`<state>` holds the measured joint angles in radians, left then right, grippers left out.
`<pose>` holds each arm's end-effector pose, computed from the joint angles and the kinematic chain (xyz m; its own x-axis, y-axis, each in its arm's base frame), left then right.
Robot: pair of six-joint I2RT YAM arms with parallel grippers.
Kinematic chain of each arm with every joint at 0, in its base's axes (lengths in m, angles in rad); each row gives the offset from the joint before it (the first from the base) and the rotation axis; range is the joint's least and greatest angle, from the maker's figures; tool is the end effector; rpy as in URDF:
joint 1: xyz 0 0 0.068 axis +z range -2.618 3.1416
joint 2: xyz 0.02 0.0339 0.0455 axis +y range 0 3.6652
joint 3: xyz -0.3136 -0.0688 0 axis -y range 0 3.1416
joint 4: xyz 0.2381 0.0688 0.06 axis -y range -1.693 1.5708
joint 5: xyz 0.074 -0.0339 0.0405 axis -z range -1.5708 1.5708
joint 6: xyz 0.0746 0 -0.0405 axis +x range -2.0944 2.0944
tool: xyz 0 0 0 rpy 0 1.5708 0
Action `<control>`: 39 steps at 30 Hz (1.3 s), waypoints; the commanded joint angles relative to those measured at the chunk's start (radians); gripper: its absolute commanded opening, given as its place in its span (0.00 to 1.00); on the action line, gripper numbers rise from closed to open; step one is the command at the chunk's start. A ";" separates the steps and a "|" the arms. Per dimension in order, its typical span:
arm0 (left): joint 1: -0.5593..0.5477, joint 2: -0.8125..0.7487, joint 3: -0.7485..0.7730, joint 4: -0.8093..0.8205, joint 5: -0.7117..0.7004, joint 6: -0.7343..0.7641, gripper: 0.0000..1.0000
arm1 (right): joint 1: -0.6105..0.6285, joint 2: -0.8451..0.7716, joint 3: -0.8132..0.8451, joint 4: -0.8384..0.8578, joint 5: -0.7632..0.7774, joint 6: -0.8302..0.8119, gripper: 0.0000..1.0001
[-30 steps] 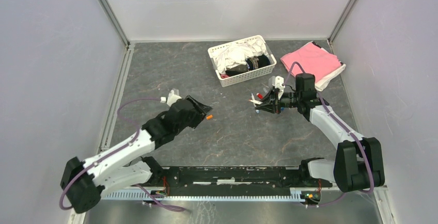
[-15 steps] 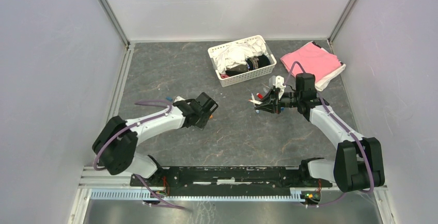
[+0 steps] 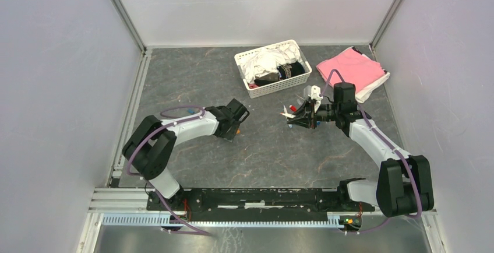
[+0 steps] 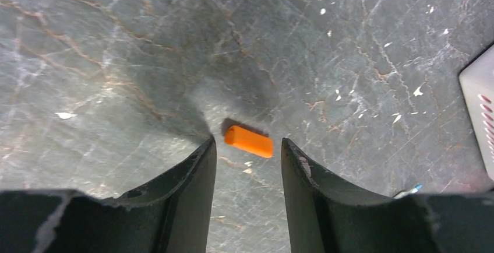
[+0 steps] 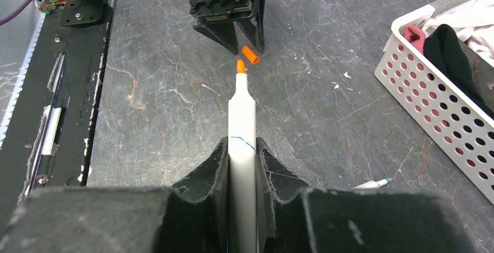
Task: Insert the pens into the pen caps
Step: Insert the pen cap onto the pen.
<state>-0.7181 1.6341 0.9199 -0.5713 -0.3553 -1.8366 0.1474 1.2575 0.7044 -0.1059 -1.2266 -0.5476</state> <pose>0.2427 -0.1776 0.1777 -0.3342 -0.9092 -0.2482 -0.8399 0.4068 -0.3592 0.2230 0.1041 0.2771 -0.1080 -0.1937 -0.9751 -0.9862 0.1448 0.0805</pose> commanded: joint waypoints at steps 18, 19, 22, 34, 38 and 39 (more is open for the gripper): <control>0.107 0.227 0.234 -0.230 0.034 0.165 0.20 | -0.002 -0.021 0.012 0.031 -0.046 0.002 0.00; 0.109 0.227 0.244 -0.231 0.018 0.191 0.19 | -0.004 -0.021 0.013 0.030 -0.048 0.002 0.00; 0.118 0.247 0.297 -0.251 -0.026 0.290 0.19 | -0.003 -0.024 0.014 0.030 -0.050 0.002 0.00; 0.160 0.327 0.398 -0.316 -0.062 0.666 0.43 | -0.003 -0.025 0.012 0.032 -0.052 0.003 0.00; 0.161 0.286 0.406 -0.309 -0.032 0.672 0.56 | -0.003 -0.023 0.010 0.031 -0.054 0.005 0.00; 0.161 0.271 0.404 -0.307 -0.016 0.658 0.57 | -0.003 -0.022 0.011 0.031 -0.053 0.005 0.00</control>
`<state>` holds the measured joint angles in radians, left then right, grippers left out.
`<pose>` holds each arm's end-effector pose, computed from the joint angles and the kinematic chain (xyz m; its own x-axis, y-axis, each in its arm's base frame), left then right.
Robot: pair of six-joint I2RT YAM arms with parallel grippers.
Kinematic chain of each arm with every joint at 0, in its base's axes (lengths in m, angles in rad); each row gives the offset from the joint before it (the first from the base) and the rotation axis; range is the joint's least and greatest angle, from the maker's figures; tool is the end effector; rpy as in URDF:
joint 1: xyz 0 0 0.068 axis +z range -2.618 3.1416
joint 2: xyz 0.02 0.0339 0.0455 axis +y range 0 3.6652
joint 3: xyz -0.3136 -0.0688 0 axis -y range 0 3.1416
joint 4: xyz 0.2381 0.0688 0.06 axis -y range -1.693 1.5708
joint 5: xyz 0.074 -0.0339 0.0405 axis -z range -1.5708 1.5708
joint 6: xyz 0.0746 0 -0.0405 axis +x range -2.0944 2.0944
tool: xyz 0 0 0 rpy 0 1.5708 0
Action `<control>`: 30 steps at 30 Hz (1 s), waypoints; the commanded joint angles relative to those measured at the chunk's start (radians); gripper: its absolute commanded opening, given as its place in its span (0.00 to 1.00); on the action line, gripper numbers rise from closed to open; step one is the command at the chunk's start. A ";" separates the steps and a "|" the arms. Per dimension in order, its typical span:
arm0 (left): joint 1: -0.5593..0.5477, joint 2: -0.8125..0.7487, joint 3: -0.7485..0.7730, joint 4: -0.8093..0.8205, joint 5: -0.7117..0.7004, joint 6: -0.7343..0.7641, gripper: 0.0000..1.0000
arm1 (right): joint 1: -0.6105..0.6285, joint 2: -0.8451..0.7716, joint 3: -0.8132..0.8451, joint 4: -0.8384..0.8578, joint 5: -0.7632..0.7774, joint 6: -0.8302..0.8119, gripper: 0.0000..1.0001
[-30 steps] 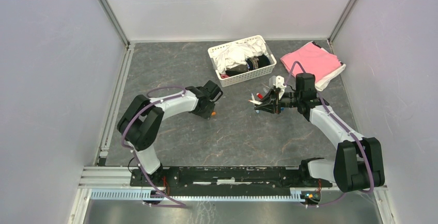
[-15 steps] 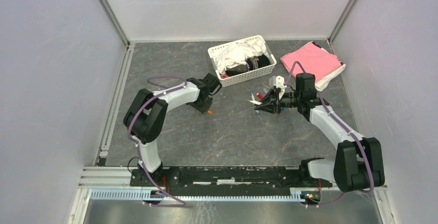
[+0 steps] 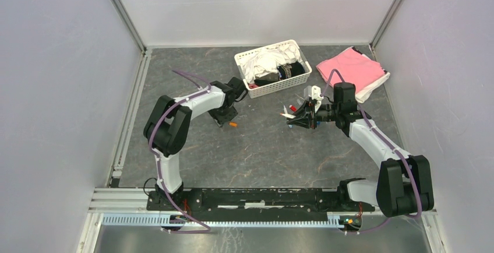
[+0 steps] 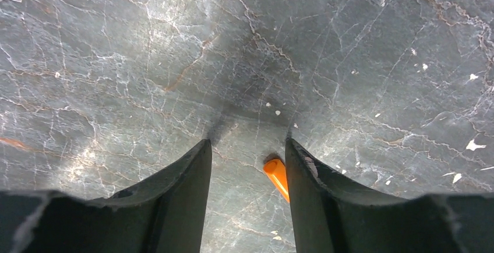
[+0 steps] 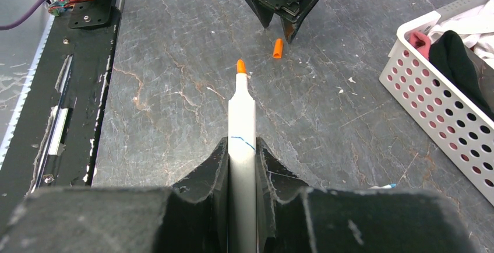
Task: Insert the pens into the pen caps
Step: Insert the pen cap onto the pen.
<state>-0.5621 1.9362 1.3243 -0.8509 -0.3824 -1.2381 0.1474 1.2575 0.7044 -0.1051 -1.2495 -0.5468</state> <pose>0.3337 -0.1773 0.1764 -0.7099 -0.5892 -0.3858 -0.6447 0.7642 0.0193 0.2217 0.1045 0.2781 -0.1067 -0.1818 -0.9775 -0.9884 0.1259 0.0844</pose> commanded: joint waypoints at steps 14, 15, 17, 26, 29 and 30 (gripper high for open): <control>-0.023 -0.113 -0.145 0.104 0.178 -0.309 0.57 | -0.003 -0.026 0.014 0.030 -0.050 0.007 0.00; -0.026 -0.109 -0.146 0.103 0.178 -0.326 0.57 | -0.003 -0.026 0.014 0.030 -0.052 0.007 0.00; -0.032 -0.102 -0.152 0.103 0.180 -0.373 0.56 | -0.003 -0.024 0.014 0.029 -0.057 0.007 0.00; -0.041 -0.056 -0.141 0.072 0.152 -0.444 0.41 | -0.004 -0.032 0.017 0.025 -0.065 0.005 0.00; -0.041 -0.028 -0.117 0.046 0.151 -0.424 0.32 | -0.004 -0.029 0.017 0.024 -0.067 0.005 0.00; -0.041 -0.011 -0.101 0.025 0.135 -0.412 0.28 | -0.004 -0.027 0.017 0.024 -0.068 0.005 0.00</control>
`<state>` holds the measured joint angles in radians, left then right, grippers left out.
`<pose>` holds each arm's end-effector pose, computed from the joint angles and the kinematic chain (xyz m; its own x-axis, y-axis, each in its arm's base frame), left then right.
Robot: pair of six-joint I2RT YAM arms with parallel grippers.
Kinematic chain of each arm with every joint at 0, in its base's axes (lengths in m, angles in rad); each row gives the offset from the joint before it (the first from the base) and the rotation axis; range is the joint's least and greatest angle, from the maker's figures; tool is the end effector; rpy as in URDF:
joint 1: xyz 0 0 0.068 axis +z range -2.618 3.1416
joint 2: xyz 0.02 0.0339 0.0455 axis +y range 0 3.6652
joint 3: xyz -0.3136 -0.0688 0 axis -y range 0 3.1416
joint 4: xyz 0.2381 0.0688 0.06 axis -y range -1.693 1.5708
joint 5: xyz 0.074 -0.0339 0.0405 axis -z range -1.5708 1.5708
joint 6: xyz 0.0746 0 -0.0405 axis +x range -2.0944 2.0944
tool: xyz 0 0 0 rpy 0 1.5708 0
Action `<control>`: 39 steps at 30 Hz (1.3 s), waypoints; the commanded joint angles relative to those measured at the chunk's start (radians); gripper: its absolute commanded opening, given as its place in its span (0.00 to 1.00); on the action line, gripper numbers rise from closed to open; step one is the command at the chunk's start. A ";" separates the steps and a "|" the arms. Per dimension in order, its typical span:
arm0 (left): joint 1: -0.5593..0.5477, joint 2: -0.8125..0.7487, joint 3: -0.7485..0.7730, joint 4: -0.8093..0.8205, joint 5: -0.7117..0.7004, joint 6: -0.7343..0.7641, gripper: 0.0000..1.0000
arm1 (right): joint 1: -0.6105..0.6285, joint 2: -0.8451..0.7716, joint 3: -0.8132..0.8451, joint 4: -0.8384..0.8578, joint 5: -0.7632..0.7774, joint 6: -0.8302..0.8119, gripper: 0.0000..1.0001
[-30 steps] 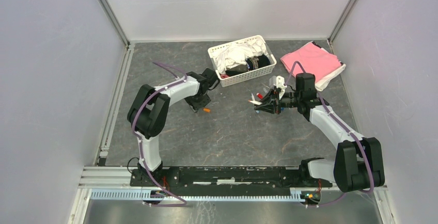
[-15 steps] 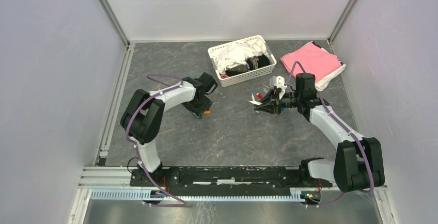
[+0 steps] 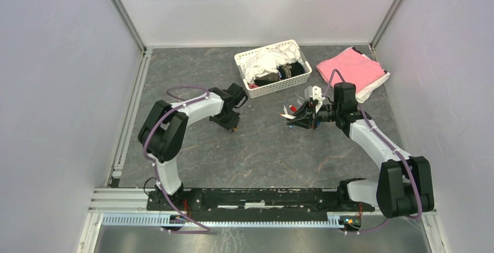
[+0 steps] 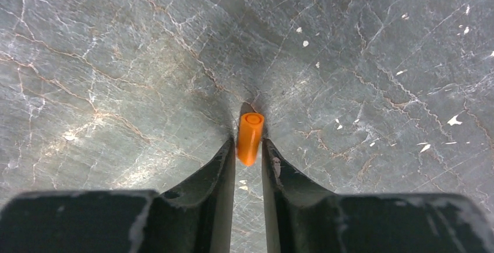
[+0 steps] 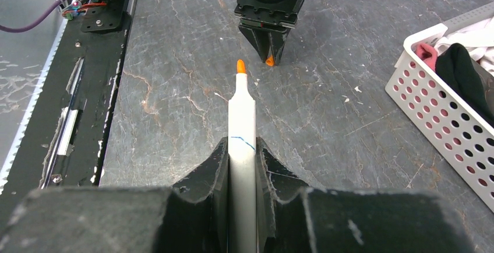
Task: Insert the pens into the pen caps
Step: Insert the pen cap onto the pen.
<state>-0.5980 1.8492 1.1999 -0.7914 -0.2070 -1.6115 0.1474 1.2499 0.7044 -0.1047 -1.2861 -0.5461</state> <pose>0.2989 -0.1850 0.1731 -0.4952 -0.8459 -0.1983 -0.8403 0.5242 -0.1379 0.2183 0.1048 0.2814 -0.0978 -0.1620 -0.9819 -0.9920 0.0954 0.0831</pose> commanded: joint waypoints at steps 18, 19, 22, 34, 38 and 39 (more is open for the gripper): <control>-0.016 0.014 0.021 0.065 -0.138 0.417 0.07 | 0.048 -0.004 -0.019 0.077 0.014 0.037 0.00; -0.023 -0.006 0.009 0.081 -0.141 0.439 0.06 | 0.064 -0.004 -0.029 0.096 0.029 0.053 0.00; -0.042 -0.077 -0.030 0.144 -0.135 0.491 0.03 | 0.107 0.001 -0.065 0.184 0.067 0.104 0.00; -0.093 -0.287 -0.202 0.441 -0.123 0.632 0.02 | 0.201 0.075 -0.129 0.306 0.154 0.196 0.00; -0.112 -0.331 -0.249 0.522 -0.108 0.661 0.02 | 0.205 0.072 -0.167 0.391 0.169 0.250 0.00; -0.118 -0.341 -0.258 0.545 -0.109 0.671 0.02 | 0.209 0.072 -0.175 0.408 0.179 0.260 0.00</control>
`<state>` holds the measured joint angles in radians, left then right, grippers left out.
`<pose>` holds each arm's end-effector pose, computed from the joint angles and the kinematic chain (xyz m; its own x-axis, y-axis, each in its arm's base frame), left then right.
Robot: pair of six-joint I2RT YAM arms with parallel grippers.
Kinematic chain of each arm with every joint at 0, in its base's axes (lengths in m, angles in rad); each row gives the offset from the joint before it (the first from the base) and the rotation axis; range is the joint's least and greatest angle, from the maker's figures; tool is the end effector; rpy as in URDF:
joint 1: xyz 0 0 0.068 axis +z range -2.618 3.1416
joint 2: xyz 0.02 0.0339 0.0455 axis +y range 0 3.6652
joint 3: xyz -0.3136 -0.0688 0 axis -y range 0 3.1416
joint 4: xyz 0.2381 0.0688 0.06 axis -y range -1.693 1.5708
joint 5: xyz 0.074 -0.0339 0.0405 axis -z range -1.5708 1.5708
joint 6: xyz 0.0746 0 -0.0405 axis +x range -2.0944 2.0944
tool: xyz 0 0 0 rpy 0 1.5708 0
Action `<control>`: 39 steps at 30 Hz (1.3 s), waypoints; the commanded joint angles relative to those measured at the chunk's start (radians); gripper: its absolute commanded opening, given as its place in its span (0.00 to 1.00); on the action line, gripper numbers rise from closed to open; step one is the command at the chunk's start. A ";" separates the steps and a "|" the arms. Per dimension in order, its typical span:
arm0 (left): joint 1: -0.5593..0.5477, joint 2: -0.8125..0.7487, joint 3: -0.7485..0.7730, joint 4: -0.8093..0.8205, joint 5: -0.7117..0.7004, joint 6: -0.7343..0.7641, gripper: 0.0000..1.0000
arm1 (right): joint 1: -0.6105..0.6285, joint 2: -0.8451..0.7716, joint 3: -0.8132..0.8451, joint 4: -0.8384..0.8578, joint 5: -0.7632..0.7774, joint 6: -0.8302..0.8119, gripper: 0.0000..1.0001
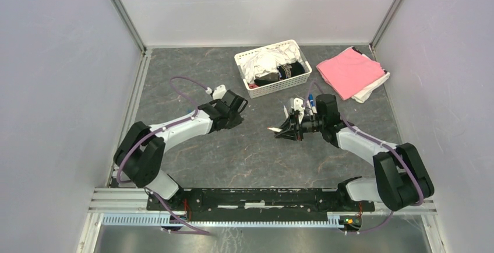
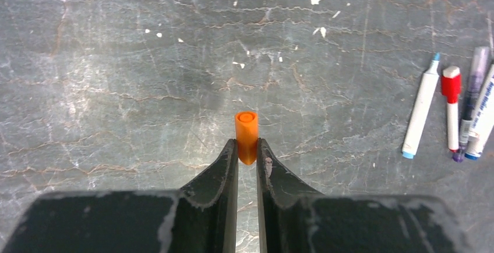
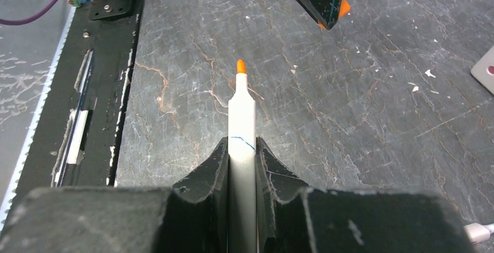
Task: Insert the pens into the pen caps
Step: Insert the pen cap onto the pen.
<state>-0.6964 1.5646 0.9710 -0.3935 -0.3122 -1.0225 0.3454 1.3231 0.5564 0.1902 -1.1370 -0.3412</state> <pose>0.2670 -0.1934 0.2227 -0.7438 -0.4367 -0.5060 -0.2958 0.8939 -0.3367 0.2072 0.1465 0.2381 -0.1962 -0.2201 -0.9555 -0.9803 0.0682 0.1856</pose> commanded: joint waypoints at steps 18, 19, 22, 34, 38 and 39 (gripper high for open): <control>-0.040 -0.125 -0.102 0.230 -0.008 0.069 0.02 | 0.062 0.045 -0.057 0.200 0.071 0.124 0.00; -0.041 -0.127 -0.103 0.236 -0.004 0.067 0.02 | 0.065 0.046 -0.057 0.201 0.071 0.129 0.00; -0.041 -0.134 -0.113 0.253 0.003 0.062 0.02 | 0.069 0.047 -0.066 0.228 0.072 0.156 0.00; -0.041 -0.197 -0.207 0.315 0.001 0.032 0.02 | 0.110 0.079 -0.186 0.564 0.097 0.442 0.00; -0.042 -0.233 -0.218 0.331 0.012 0.029 0.02 | 0.133 0.080 -0.204 0.614 0.122 0.485 0.00; -0.043 -0.243 -0.226 0.344 0.016 0.030 0.02 | 0.136 0.078 -0.203 0.614 0.126 0.488 0.00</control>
<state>-0.7330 1.3846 0.7582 -0.1230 -0.3042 -0.9840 0.4644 1.3975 0.3584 0.6731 -1.0374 0.0711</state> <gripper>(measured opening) 0.196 0.211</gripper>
